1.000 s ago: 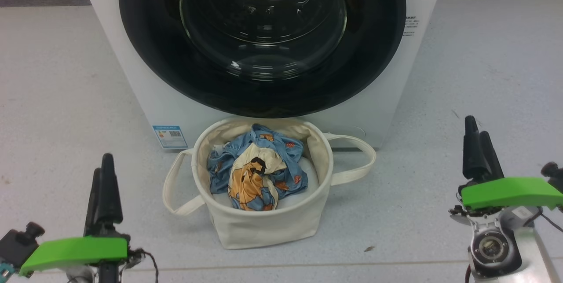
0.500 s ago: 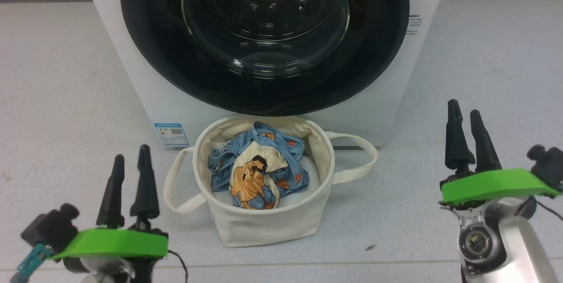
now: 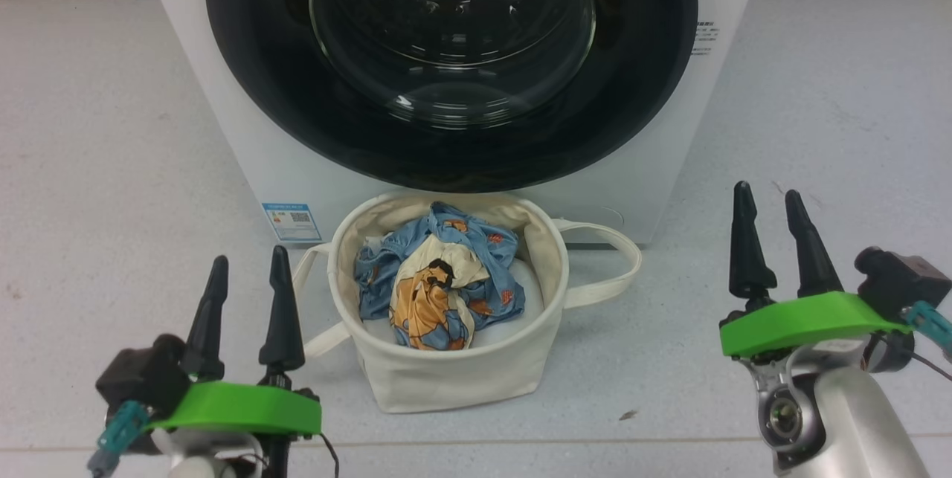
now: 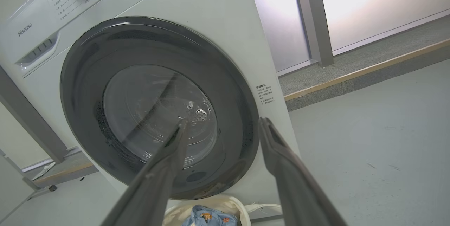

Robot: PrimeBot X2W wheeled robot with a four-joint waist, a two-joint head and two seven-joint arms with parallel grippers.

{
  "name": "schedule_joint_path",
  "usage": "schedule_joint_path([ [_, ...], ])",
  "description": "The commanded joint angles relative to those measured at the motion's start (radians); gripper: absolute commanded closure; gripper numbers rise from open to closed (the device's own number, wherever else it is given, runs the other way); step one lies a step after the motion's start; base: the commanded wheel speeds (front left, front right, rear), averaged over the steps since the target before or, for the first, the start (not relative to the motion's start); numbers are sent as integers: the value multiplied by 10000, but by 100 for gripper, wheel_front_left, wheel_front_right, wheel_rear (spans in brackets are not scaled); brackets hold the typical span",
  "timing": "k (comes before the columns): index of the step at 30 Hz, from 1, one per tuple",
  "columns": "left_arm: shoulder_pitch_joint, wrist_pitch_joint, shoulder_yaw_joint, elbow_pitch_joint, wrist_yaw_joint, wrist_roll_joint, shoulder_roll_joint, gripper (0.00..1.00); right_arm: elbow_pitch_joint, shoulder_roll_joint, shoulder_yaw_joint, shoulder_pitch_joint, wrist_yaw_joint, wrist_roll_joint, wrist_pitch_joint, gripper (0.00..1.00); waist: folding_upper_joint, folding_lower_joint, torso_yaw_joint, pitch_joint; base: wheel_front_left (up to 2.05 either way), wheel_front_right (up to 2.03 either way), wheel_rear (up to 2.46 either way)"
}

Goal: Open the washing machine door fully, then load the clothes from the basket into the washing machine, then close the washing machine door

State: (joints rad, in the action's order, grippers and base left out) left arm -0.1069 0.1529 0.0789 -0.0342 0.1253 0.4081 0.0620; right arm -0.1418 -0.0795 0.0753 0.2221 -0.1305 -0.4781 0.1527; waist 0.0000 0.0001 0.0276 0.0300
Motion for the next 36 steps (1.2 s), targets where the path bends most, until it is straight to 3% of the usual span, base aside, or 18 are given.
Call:
schedule_joint_path([
  [1,-517,153,-130,362,129,-349,177,0,293,33,178,578,-2,333,154,0,0,0,13,20,0,0,0],
  [13,-652,532,589,-447,681,-1620,344,0,-448,227,125,542,-2,1709,534,0,0,0,90,120,0,0,0],
  [32,-974,1089,938,-1333,782,-3641,107,0,-1472,290,-1,648,-2,3604,1090,0,0,0,166,454,0,0,0],
  [36,-973,1089,794,-1643,674,-3462,28,0,-1871,291,112,688,-2,3580,1090,0,0,0,158,469,0,0,0],
])
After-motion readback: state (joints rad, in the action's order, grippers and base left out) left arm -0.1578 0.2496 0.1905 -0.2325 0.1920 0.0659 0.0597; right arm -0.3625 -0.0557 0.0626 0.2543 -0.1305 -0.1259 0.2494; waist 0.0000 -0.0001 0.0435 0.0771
